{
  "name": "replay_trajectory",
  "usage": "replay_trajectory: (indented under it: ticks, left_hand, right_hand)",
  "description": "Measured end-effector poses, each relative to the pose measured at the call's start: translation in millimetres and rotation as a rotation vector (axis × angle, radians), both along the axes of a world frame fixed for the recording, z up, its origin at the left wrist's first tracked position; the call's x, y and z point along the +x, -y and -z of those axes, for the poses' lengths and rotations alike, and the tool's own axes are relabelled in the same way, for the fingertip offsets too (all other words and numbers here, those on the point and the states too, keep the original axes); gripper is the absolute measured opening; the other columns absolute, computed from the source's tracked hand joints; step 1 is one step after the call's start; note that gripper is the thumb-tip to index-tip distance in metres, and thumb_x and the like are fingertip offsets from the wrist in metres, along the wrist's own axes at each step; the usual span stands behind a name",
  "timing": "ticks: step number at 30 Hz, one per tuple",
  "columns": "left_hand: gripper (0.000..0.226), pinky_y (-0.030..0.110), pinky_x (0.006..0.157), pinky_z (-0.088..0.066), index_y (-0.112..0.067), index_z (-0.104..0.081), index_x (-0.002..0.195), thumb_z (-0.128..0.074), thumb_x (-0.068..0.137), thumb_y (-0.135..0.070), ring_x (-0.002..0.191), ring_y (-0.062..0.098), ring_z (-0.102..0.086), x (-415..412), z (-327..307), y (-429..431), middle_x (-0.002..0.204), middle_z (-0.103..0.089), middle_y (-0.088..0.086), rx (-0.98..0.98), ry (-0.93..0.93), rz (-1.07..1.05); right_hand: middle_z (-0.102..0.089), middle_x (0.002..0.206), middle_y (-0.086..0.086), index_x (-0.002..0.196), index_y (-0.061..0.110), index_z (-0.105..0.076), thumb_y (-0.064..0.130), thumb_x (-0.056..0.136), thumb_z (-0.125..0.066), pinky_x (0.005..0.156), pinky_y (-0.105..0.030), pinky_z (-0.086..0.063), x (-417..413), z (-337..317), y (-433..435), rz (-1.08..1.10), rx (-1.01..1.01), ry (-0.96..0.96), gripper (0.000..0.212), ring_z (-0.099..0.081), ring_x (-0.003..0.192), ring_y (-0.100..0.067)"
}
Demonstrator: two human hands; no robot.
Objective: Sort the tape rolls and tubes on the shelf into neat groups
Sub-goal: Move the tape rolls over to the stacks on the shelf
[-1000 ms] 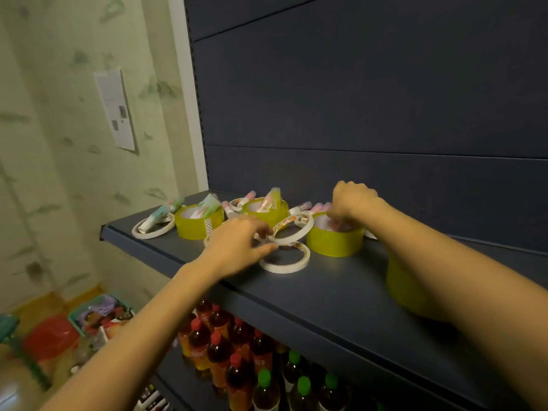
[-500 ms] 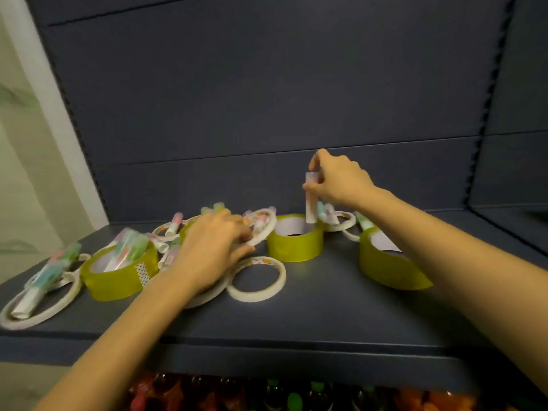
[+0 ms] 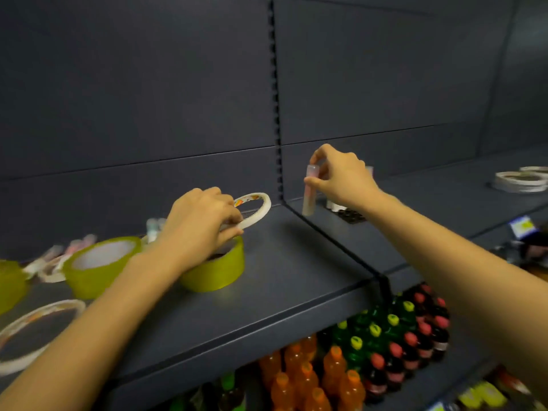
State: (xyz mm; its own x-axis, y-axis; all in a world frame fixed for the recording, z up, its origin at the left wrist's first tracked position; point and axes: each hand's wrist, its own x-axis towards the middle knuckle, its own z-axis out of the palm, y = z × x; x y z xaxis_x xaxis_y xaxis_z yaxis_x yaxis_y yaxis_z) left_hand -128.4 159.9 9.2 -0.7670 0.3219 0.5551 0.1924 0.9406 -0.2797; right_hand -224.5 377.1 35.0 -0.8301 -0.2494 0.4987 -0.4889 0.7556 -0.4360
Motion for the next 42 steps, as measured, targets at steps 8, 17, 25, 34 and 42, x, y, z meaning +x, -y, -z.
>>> replay_trajectory:
  ticks: [8, 17, 25, 34, 42]
  left_hand:
    - [0.022, 0.025, 0.069, -0.032, -0.029, -0.071, 0.099, -0.059, 0.087, -0.041, 0.091, 0.016, -0.053, -53, 21, -114, 0.095, -0.065, -0.009, 0.015, 0.015, 0.033]
    - [0.024, 0.024, 0.071, -0.034, -0.032, -0.068, 0.106, -0.051, 0.091, -0.042, 0.093, 0.013, -0.051, -82, 36, -170, 0.097, -0.063, -0.010, -0.055, 0.098, -0.133]
    - [0.024, 0.025, 0.072, -0.033, -0.032, -0.067, 0.106, -0.049, 0.093, -0.040, 0.095, 0.014, -0.050, -98, 23, -174, 0.103, -0.063, -0.010, -0.102, 0.113, -0.248]
    - [0.022, 0.027, 0.069, -0.033, -0.027, -0.070, 0.100, -0.051, 0.092, -0.035, 0.089, 0.017, -0.051, -120, 9, -175, 0.096, -0.064, -0.009, -0.110, 0.066, -0.282]
    - [0.008, 0.036, 0.058, -0.041, -0.020, -0.075, 0.079, -0.071, 0.081, -0.026, 0.072, 0.024, -0.056, -132, -7, -195, 0.074, -0.065, -0.001, -0.109, -0.039, -0.222]
  right_hand:
    - [-0.065, 0.109, -0.009, 0.115, 0.016, -0.051, 0.032, 0.087, -0.064, 0.084, -0.041, -0.051, -40, 14, -132, 0.045, 0.025, 0.009, 0.034, -0.060, 0.097, -0.030]
    - [-0.067, 0.101, -0.010, 0.114, 0.013, -0.048, 0.028, 0.088, -0.062, 0.082, -0.042, -0.052, -90, 32, -163, -0.100, 0.063, -0.031, 0.033, -0.062, 0.093, -0.032]
    - [-0.067, 0.095, -0.007, 0.109, 0.015, -0.050, 0.023, 0.089, -0.061, 0.078, -0.040, -0.054, -139, 38, -137, -0.229, -0.041, -0.032, 0.024, -0.064, 0.086, -0.027]
    - [-0.066, 0.103, -0.006, 0.109, 0.014, -0.055, 0.027, 0.090, -0.061, 0.078, -0.036, -0.049, -188, 44, -112, -0.308, 0.066, -0.071, 0.024, -0.062, 0.094, -0.028]
    - [-0.061, 0.107, -0.001, 0.107, 0.015, -0.059, 0.035, 0.091, -0.057, 0.075, -0.035, -0.047, -205, 38, -115, -0.382, 0.163, -0.210, 0.025, -0.059, 0.096, -0.025]
